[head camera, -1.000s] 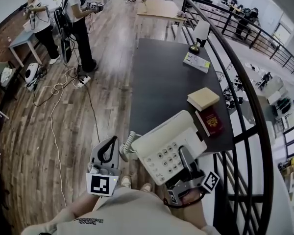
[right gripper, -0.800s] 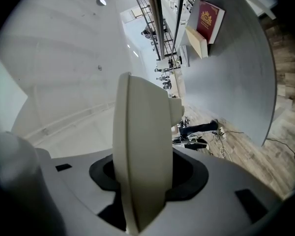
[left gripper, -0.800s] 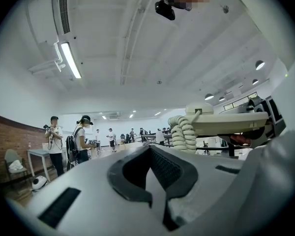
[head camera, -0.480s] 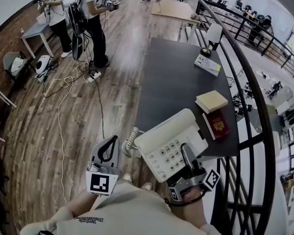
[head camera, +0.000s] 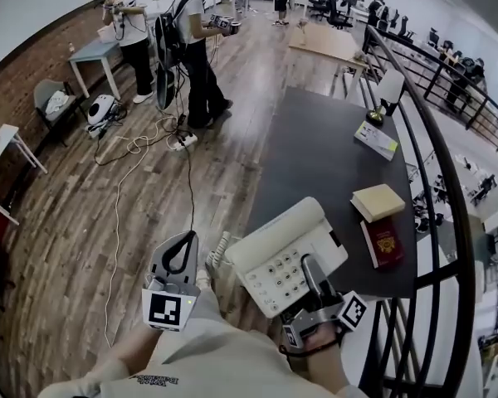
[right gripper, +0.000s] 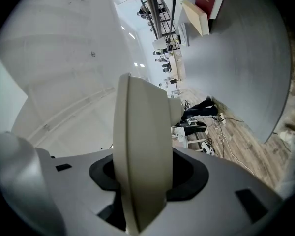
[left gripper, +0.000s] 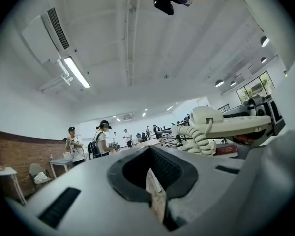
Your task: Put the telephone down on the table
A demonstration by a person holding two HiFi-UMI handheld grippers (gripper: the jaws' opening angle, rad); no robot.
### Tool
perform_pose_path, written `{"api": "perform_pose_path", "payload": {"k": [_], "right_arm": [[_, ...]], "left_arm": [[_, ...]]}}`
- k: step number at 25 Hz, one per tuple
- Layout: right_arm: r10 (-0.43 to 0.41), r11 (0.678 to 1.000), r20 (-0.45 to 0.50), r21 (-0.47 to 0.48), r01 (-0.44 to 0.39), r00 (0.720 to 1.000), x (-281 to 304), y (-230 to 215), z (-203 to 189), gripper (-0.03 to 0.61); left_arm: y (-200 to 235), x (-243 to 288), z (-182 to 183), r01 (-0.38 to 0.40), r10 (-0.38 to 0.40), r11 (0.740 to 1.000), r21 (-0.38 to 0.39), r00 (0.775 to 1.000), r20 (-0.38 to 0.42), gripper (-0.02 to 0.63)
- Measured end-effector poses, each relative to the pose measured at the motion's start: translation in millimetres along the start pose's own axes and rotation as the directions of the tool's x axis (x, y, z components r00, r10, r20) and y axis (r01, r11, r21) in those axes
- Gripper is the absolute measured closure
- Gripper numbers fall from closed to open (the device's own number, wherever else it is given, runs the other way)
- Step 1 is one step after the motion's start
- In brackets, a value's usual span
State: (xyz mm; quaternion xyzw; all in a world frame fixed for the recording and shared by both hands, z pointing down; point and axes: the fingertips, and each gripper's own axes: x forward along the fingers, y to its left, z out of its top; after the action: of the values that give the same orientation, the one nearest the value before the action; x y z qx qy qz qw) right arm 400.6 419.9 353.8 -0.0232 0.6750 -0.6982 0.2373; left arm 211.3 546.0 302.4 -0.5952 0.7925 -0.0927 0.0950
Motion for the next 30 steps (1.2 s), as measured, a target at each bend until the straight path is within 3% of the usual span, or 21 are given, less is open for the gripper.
{"api": "perform_pose_path", "payload": {"k": [7, 13, 22, 27, 30], "right_arm": [[-0.007, 1.0, 0.009, -0.001, 0.007, 1.0, 50.4, -43.7, 7.8, 0.379], [0.009, 0.999, 0.07, -0.034, -0.006, 0.998, 123.5, -89.1, 15.8, 0.379], [-0.003, 0.999, 0.189, -0.045, 0.011, 0.982, 245.4, -150.1, 57.7, 0.379], [-0.011, 0.996, 0.233, -0.083, 0.031, 0.973, 296.3, -171.3, 85.2, 0.379], [-0.008, 0.994, 0.278, -0.105, 0.038, 0.96, 329.8, -177.7, 99.3, 0.379]], "left_arm": [[27.0, 44.4, -29.0, -0.014, 0.016, 0.999, -0.029, 0.998, 0.055, 0.609], [84.2, 115.0, -84.8, 0.069, -0.069, 0.997, -0.044, 0.998, 0.003, 0.609], [170.5, 247.3, -129.9, 0.178, -0.177, 0.98, -0.09, 0.984, 0.017, 0.609], [193.1, 306.7, -154.1, 0.238, -0.238, 0.969, -0.073, 0.971, 0.009, 0.609], [208.9, 344.5, -159.1, 0.297, -0.296, 0.955, -0.014, 0.955, 0.031, 0.609]]}}
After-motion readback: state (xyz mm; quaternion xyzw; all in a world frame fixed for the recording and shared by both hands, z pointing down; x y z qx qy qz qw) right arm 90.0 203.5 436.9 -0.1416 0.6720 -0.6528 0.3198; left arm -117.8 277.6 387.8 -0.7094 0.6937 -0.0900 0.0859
